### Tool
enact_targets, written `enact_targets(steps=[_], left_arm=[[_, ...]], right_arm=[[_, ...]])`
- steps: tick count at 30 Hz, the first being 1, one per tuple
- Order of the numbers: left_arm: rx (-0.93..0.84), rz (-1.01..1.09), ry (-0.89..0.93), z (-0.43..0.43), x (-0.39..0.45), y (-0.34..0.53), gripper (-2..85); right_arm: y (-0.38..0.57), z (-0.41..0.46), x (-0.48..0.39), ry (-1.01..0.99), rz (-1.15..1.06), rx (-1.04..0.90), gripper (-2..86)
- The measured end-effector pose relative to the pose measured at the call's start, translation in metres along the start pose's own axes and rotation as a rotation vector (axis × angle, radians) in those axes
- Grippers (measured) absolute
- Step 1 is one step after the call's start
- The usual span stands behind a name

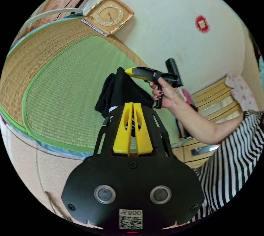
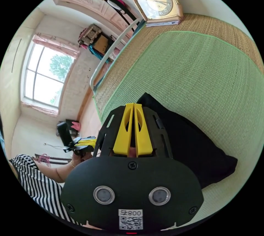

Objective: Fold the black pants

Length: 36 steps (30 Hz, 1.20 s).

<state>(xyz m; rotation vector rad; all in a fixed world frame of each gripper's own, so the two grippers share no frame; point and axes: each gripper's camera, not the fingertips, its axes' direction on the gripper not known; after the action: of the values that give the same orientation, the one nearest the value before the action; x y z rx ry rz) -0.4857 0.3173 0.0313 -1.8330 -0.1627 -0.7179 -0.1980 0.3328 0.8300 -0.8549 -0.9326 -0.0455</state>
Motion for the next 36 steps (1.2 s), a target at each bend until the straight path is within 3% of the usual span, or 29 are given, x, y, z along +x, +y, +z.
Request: enact_targets(steps=[3, 8, 14, 20, 26, 31, 36], left_arm=[[-0.076, -0.003, -0.144, 0.013, 0.006, -0.002, 0.0], [-0.038, -0.028, -0.098, 0.005, 0.023, -0.002, 0.0], [-0.119, 0.024, -0.137, 0.021, 0.045, -0.007, 0.1], [-0.057, 0.067, -0.157, 0.015, 0.079, -0.01, 0.1], [-0.108, 0.071, -0.203, 0.033, 0.101, -0.017, 0.2], [-0.01, 0.147, -0.162, 0.025, 0.141, -0.026, 0.1], [-0.064, 0.191, -0.207, 0.067, 0.167, -0.06, 0.1]], right_arm=[[-0.02, 0.029, 0.001, 0.08, -0.014, -0.093, 0.1], [-0.032, 0.043, -0.007, 0.126, -0.056, -0.147, 0.1], [-0.018, 0.004, -0.008, 0.084, -0.091, -0.044, 0.1], [0.017, -0.044, 0.008, 0.123, -0.076, 0.048, 0.1], [0.008, 0.0, 0.059, 0.152, 0.048, -0.166, 0.1], [0.018, -0.055, 0.044, 0.11, -0.018, 0.009, 0.1], [0.082, -0.108, 0.078, 0.155, 0.123, 0.132, 0.1]])
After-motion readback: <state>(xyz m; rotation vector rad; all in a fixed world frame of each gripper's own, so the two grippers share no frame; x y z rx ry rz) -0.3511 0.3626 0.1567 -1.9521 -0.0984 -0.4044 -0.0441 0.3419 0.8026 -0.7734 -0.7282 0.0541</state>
